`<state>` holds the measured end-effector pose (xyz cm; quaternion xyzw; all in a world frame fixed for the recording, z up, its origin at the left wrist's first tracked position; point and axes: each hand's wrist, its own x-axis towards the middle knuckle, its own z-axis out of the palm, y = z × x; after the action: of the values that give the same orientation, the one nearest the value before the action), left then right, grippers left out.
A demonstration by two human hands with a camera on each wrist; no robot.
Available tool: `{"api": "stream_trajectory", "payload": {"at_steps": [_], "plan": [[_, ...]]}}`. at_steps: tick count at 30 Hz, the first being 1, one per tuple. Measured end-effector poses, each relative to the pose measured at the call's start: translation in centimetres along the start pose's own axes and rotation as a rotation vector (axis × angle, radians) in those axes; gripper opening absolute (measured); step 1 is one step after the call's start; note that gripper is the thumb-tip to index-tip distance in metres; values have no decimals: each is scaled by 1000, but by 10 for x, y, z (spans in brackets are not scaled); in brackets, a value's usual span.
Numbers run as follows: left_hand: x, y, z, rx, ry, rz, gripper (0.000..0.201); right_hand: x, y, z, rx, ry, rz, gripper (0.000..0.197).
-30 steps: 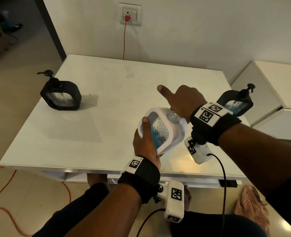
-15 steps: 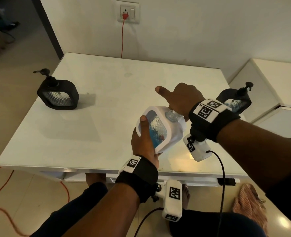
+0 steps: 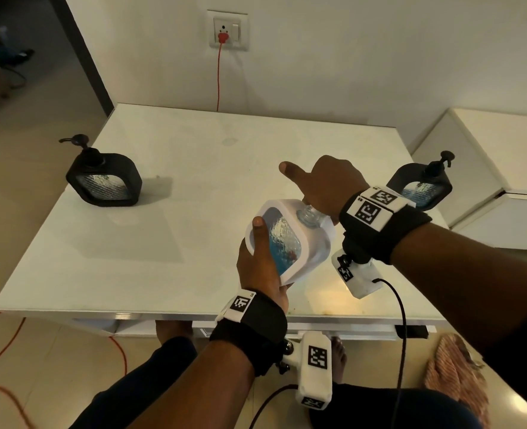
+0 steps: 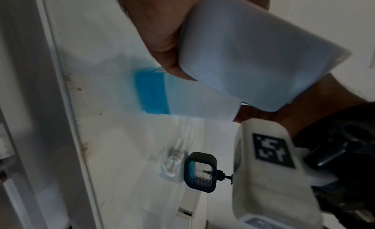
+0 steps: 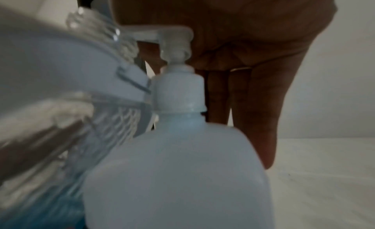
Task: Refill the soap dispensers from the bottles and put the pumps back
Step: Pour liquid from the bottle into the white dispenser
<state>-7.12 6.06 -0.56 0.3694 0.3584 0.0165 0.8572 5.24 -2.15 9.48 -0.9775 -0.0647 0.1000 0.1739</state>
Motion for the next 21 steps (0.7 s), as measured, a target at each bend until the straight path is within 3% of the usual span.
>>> {"api": "stream_trajectory", "payload": {"at_steps": [3,8,11,15,21], "plan": [[2,1,0,13,8,1,58,0,0,1,-17,42,-20,72],[1,-1,0,11,5,-2,85,0,-3,-4,7,-36,5,86],[0,0,-1,3,4,-5,81,-1,-7,-8,10,-84,-2,97],[2,1,-1,1,22,-11,58,-2,-7,-3,-20,-27,-11,84],[-1,1,0,11,22,-1,78,2,-1,1,-26,26,-21,78]]}}
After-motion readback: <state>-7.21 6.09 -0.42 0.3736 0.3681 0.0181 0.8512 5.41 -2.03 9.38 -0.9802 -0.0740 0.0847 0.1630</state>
